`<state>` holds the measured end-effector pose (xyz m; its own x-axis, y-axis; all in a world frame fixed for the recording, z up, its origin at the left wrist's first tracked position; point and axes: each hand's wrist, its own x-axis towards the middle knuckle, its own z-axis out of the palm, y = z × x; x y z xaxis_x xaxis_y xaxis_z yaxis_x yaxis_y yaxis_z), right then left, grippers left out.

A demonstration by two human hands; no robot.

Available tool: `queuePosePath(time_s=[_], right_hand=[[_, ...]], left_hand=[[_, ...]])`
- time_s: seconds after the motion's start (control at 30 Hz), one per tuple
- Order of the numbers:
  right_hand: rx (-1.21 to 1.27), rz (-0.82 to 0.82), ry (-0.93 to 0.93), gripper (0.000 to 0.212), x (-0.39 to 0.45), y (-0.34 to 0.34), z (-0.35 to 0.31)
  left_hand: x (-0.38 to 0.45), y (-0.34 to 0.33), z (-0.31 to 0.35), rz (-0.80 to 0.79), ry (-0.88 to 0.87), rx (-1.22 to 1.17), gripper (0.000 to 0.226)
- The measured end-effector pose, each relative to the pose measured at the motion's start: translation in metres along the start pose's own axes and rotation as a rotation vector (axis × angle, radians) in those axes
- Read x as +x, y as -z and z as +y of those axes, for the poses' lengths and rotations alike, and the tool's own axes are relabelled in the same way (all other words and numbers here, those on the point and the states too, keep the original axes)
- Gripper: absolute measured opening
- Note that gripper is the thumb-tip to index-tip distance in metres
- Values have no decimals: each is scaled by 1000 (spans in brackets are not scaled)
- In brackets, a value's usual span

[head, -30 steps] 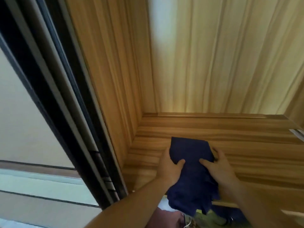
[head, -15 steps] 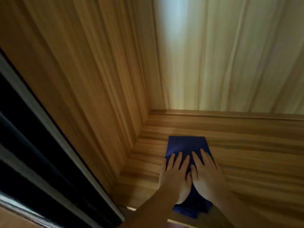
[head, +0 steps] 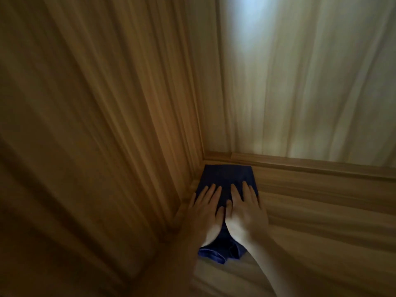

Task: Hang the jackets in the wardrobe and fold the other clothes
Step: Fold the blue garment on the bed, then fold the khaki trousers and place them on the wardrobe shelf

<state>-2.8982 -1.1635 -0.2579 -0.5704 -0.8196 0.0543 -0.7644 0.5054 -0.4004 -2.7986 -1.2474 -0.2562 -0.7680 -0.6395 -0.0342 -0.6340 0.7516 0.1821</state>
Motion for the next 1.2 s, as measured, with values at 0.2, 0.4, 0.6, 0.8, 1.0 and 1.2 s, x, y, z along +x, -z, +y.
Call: queuePosePath(time_s=[0.2, 0.4, 0.6, 0.8, 1.0, 1.2], right_hand=[[24, 1, -12, 57, 48, -8, -6], [42, -78, -1, 61, 39, 13, 6], [-173, -58, -131, 60, -21, 117, 79], [-236, -8, -309, 64, -104, 220, 129], [-213, 143, -476, 59, -208, 274, 162], [-243, 298, -757, 58, -329, 281, 158]], left_hand=[[45, 3, -25, 12, -26, -30, 55], [49, 19, -21, -76, -25, 60, 57], [34, 89, 40, -113, -138, 71, 53], [-2, 141, 143, -170, -310, 111, 57], [-46, 147, 238, -110, -552, 49, 49], [-105, 136, 314, -121, -869, -17, 39]])
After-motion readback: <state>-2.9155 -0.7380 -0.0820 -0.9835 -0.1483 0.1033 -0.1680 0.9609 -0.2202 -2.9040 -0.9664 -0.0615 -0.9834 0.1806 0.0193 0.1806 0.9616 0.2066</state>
